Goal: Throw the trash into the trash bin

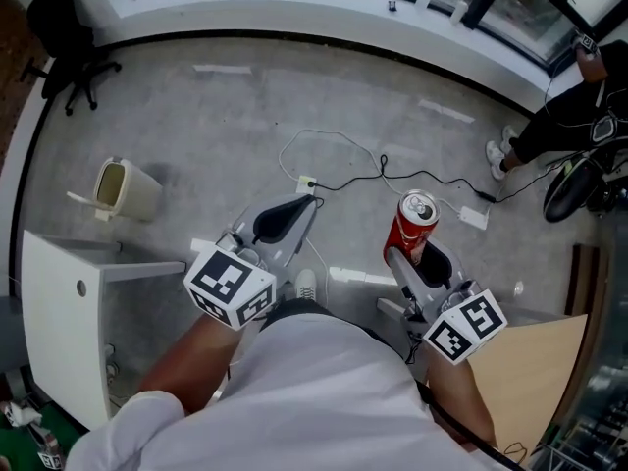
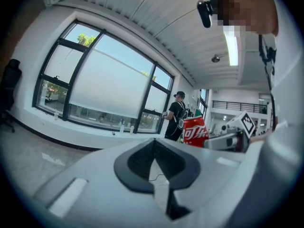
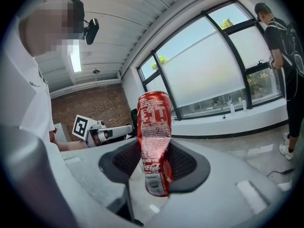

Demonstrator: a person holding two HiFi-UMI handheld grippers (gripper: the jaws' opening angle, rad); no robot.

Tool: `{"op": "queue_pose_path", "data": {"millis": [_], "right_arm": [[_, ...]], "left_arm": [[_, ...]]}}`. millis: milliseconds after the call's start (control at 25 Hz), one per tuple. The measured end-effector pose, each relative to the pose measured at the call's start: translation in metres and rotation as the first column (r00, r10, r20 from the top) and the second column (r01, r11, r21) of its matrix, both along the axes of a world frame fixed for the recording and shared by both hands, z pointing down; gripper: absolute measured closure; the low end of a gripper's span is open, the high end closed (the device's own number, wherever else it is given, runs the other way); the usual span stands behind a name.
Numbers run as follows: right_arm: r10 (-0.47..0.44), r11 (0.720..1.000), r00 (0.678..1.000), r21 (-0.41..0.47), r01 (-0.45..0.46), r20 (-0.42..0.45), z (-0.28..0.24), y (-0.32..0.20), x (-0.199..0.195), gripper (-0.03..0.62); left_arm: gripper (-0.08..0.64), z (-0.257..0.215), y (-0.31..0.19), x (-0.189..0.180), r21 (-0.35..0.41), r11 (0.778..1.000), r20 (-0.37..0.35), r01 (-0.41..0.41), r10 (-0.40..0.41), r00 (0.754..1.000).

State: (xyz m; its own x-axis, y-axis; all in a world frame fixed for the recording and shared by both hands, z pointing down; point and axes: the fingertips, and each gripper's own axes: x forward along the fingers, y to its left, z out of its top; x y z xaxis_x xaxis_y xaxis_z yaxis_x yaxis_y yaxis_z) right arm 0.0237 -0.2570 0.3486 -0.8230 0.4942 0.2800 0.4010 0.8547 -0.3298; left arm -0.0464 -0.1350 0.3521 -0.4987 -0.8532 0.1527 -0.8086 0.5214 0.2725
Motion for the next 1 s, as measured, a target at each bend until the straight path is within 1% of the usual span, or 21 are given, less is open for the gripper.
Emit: {"op": "queue_pose_path", "data": {"millis": [120,200,360,520,640,800,880,1000], "right_arm": [[-0.015,1.000,0.999,0.008,0.015,0.035,-0.009,0.008,-0.025,0.417],[-0.030,1.000,0.998,0.011,0.029,0.046,-0.015,0.013,-0.038,0.417],[-0.068,0.997,0.996,0.025,0.067,0.062,-0.021,0.025,-0.056,0.417],[-0.094,0.996,0.994,0.014,0.093,0.061,-0.022,0.034,-0.069,0.417],[-0.117,0.993,0.991,0.008,0.117,0.064,-0.021,0.038,-0.076,0.417],[-0.149,0.989,0.986,0.002,0.149,0.074,-0.018,0.040,-0.090,0.419],[-0.158,0.987,0.984,-0.007,0.159,0.078,-0.016,0.039,-0.098,0.419],[-0.168,0.985,0.982,-0.016,0.170,0.085,-0.012,0.034,-0.113,0.419]], "left_arm": [[0.551,-0.008,0.013,-0.021,0.007,1.000,0.032,0.028,-0.028,0.999],[0.552,-0.012,0.023,-0.031,0.013,0.998,0.040,0.054,-0.054,0.998],[0.551,-0.006,0.036,-0.041,0.000,0.995,0.015,0.095,-0.095,0.995],[0.552,-0.001,0.036,-0.042,-0.004,0.993,-0.016,0.120,-0.120,0.993],[0.551,0.000,0.029,-0.041,-0.014,0.992,-0.019,0.124,-0.124,0.992],[0.551,0.007,0.009,-0.036,-0.084,0.993,0.038,0.082,-0.080,0.996],[0.551,0.009,0.003,-0.037,-0.080,0.993,0.036,0.082,-0.080,0.996],[0.551,0.008,0.003,-0.050,-0.062,0.993,0.038,0.102,-0.099,0.994]]}}
